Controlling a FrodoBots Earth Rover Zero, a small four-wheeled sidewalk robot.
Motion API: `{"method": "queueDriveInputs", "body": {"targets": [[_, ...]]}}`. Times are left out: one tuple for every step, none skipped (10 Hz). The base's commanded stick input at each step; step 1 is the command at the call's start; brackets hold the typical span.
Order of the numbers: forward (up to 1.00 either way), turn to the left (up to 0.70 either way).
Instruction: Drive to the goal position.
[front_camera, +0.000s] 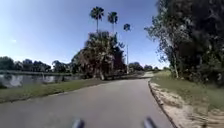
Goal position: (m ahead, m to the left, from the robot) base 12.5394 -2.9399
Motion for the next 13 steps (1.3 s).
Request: {"method": "queueDriveInputs", "body": {"targets": [[0.85, 0.00], [0.85, 0.00], [0.85, 0.00], [0.85, 0.00], [0.85, 0.00], [0.85, 0.00], [0.85, 0.00], [0.85, 0.00], [0.85, 0.00], [0.85, 0.00], [0.85, 0.00], [0.85, 0.00], [0.85, 0.00]]}}
